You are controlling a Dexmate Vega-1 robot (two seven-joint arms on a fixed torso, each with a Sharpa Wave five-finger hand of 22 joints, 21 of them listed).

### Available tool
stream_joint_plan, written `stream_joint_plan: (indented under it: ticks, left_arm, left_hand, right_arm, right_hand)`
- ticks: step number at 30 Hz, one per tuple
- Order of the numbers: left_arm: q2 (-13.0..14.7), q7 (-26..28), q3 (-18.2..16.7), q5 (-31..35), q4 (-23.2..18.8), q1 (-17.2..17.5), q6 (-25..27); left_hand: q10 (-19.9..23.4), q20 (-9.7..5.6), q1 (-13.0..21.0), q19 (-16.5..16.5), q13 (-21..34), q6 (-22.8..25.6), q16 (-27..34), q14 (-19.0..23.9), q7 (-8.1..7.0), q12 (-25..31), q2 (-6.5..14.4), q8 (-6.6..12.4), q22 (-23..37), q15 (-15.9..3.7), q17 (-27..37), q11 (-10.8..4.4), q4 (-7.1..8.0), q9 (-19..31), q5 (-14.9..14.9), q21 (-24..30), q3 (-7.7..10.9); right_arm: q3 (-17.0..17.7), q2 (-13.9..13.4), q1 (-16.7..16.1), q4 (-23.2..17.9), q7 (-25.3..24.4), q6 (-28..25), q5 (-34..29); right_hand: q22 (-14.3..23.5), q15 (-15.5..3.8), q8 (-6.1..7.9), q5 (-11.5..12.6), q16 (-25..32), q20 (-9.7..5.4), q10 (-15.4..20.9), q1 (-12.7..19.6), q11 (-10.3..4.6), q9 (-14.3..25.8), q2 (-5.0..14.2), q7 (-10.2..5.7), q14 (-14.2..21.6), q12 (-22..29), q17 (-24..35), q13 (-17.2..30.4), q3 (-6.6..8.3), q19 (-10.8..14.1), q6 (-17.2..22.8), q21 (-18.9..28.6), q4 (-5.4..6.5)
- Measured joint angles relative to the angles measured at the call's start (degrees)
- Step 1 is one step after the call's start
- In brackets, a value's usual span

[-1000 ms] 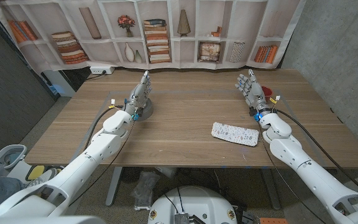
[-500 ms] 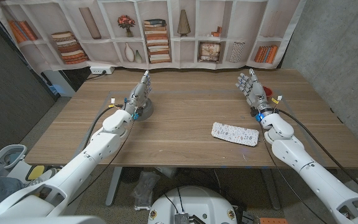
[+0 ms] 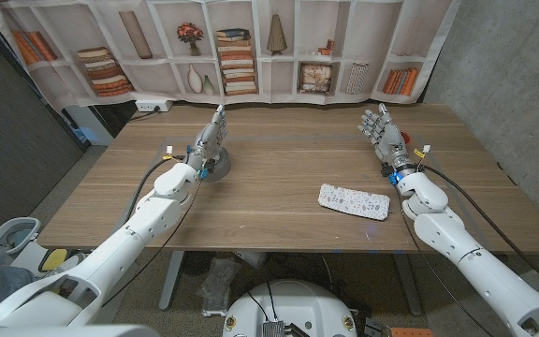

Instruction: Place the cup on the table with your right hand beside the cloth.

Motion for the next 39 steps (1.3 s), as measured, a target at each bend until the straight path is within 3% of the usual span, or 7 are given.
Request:
stream_joint_plan:
  ticks: [7,39]
  left_arm:
    - [-0.1,-0.4,0.0,0.1,0.5,-0.6,0.0]
    - [-0.2,-1.3,0.2,0.2,1.5,-1.7,-0.2]
  left_hand:
    - [0.0,0.00,0.2,0.0,0.0,0.0,0.0,0.0,0.00,0.0,0.2,0.00,0.0,0.00,0.0,0.00,0.00,0.0,0.0,0.0,0.00]
    - [0.3,0.00,0.8,0.0,0.0,0.6,0.0,-0.3,0.00,0.0,0.8,0.00,0.0,0.30,0.0,-0.31,0.00,0.0,0.3,0.0,0.00]
  right_arm:
    - [0.4,-0.5,-0.9,-1.2,-1.2,0.3,-0.7]
    - [2.6,-1.4,-3.5,-3.3,-7.4,2.0,-4.4]
  right_hand:
    - [0.0,0.00,0.32,0.0,0.0,0.28,0.0,0.2,0.00,0.0,0.21,0.11,0.6,0.0,0.0,0.0,-0.01,0.9,0.5,0.0,-0.47]
    - [0.3,0.31,0.44,-0.4,0.0,0.51,0.4,2.8,-0.42,0.0,0.02,-1.13,0.9,0.0,0.0,0.3,0.69,0.7,1.3,-1.2,-2.12]
